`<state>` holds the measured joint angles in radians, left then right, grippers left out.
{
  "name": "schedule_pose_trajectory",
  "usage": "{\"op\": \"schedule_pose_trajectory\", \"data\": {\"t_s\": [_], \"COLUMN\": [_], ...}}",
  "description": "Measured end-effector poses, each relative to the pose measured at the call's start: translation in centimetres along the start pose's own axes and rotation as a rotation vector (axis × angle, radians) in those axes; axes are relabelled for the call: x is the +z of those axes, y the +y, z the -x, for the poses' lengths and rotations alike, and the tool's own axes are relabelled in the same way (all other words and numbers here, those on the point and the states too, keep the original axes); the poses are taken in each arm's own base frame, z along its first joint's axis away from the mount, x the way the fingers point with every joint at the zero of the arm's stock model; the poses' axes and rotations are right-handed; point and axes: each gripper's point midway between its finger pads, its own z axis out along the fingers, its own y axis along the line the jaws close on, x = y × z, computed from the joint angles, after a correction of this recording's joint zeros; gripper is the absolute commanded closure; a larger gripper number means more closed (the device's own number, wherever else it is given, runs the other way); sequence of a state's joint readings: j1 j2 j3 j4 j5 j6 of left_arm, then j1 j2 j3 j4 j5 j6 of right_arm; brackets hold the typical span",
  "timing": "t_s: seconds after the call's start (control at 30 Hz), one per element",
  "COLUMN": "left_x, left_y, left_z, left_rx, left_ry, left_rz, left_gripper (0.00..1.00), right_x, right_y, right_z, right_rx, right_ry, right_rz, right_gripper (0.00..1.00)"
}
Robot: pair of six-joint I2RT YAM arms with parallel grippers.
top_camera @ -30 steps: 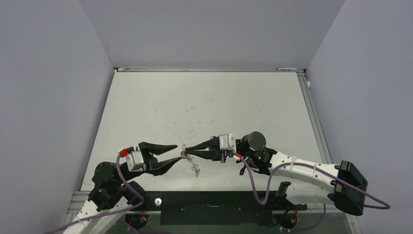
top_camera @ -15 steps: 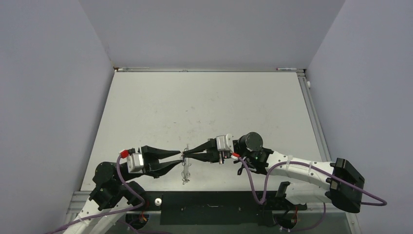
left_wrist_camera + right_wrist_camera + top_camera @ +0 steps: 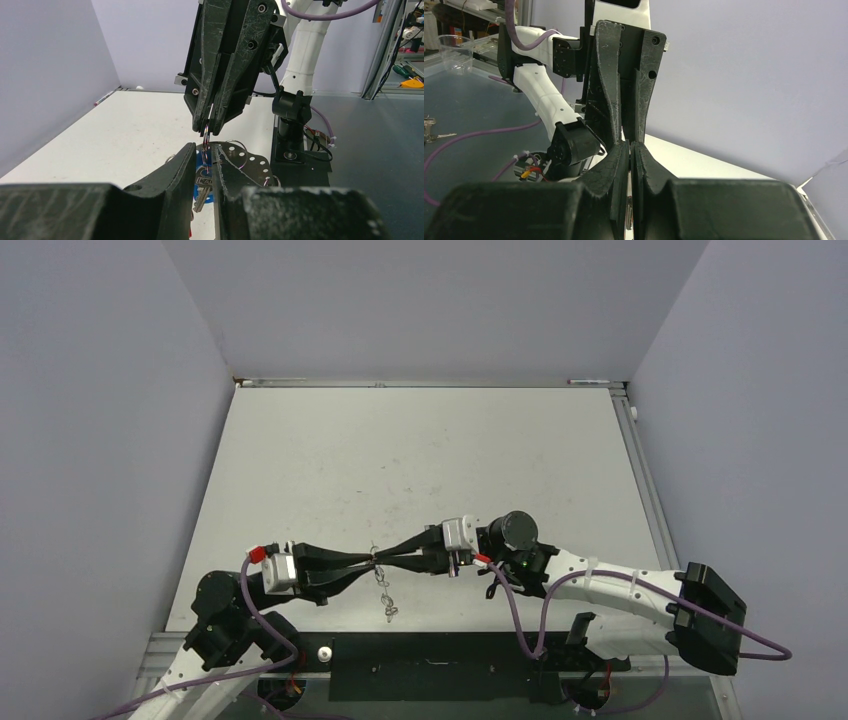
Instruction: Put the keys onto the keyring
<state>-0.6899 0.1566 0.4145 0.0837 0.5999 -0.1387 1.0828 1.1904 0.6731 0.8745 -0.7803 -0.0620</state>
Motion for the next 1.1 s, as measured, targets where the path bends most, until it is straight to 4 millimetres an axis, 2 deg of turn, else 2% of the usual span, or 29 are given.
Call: {"op": "schedule_pose_trajectory", "data": {"t_s": [0.2, 0.33, 0.5, 0.73, 0.8, 0.97, 1.03, 1.1], "left_x": [0.01, 0.07, 0.14, 0.16, 0.16, 0.19, 0.21, 0.23], "left_y": [-0.04, 0.00, 0.08, 0.01, -0.02, 0.02, 0.05, 0.07], "left_z": [0.03, -0.07, -0.24, -0.28, -0.28, -0.35, -0.40, -0.43], "left_rx": [-0.002, -0.006, -0.012, -0.014, -0.014, -0.015, -0.017, -0.017], "left_ry": [-0.001, 0.003, 0.009, 0.011, 0.011, 0.013, 0.015, 0.016], "left_rz": [-0.002, -0.002, -0.001, -0.005, -0.007, -0.005, -0.005, -0.005], "left_gripper": [0.90, 0.86, 0.86, 0.93, 0.92, 0.83, 0.83, 0.88], "right_x": [0.14, 0.15, 0.23, 0.30, 0.31, 0.35, 0.39, 0.40], "right_y": [0.25, 0.28, 0.30, 0.42, 0.41, 0.39, 0.40, 0.38], "right_z": [0.01, -0.01, -0.18, -0.14, -0.11, 0.07, 0.25, 0.36], "right_rx": [0.003, 0.005, 0.009, 0.013, 0.012, 0.012, 0.010, 0.008], "right_ry": [-0.004, -0.004, -0.004, -0.006, -0.007, -0.015, -0.022, -0.026], "right_rz": [0.010, 0.010, 0.012, 0.014, 0.014, 0.014, 0.014, 0.014], "right_gripper": [0.95, 0.95, 0.95, 0.95, 0.95, 0.95, 0.95, 0.95]}}
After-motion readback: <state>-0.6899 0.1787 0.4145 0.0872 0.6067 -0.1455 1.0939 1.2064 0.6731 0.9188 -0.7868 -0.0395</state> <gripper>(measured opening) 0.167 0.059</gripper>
